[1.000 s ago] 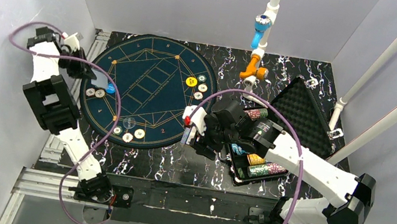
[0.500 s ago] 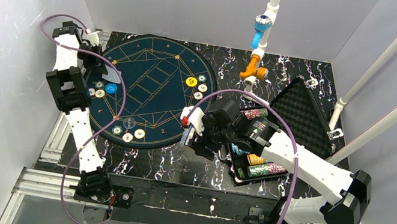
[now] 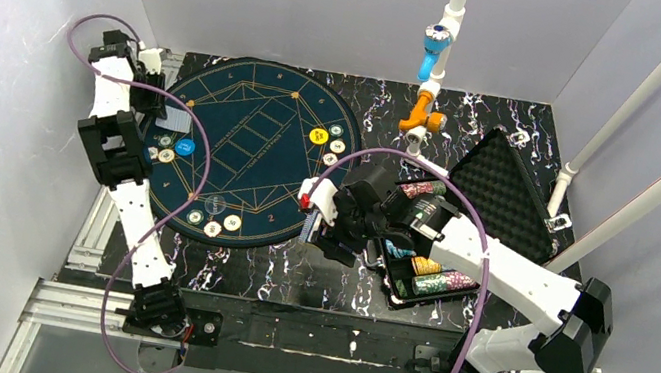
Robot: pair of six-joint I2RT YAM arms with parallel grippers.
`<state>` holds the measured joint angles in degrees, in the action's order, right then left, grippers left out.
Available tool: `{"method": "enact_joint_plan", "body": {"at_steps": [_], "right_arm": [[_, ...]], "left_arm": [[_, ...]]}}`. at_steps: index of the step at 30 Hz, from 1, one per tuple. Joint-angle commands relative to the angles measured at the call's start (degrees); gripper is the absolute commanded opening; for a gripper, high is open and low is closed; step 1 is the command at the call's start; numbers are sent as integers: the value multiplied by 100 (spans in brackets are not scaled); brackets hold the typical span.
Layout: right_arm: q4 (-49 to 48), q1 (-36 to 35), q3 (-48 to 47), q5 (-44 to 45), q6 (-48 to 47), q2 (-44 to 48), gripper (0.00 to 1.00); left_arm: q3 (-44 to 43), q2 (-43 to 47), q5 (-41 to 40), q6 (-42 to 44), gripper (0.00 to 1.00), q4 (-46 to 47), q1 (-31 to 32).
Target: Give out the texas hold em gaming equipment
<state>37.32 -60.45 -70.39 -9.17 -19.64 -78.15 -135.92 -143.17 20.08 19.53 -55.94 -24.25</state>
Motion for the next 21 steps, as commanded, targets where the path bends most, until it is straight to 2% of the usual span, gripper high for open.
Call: {"method": "enact_joint_plan", "body": {"at_steps": [1, 3, 5, 9, 11, 12, 14, 16, 18, 21], "right_arm": [[-268, 15, -193, -70, 21, -3, 1], [-264, 15, -203, -61, 14, -15, 1], [-273, 15, -203, -50, 6, -12, 1], [-281, 15, -194, -37, -1, 37, 1], [-277, 23, -198, 11, -5, 87, 1], [-266, 28, -200, 46, -5, 115, 1], [-236, 45, -176, 108, -14, 195, 1], [-225, 65, -118, 161, -14, 304, 1], [-250, 68, -25, 207, 3, 439, 1], [-351, 92, 75, 247, 10, 643, 1]], "left_arm": [[-291, -129, -296, 286, 21, 173, 128], [-396, -189, -447, 320, 25, 197, 169], [-606, -223, -572, 252, 34, 189, 192], [-589, 60, -799, 357, 57, 199, 277], [-577, 267, -986, 425, 62, 159, 331], [-572, 439, -836, 386, 62, 86, 330], [-466, 887, -83, 216, 62, -155, 333], [-95, 1489, 1129, -12, 62, -442, 340], [551, 2170, 2372, -233, 70, -613, 407], [1804, 3217, 3596, -559, 78, -778, 771]]}}
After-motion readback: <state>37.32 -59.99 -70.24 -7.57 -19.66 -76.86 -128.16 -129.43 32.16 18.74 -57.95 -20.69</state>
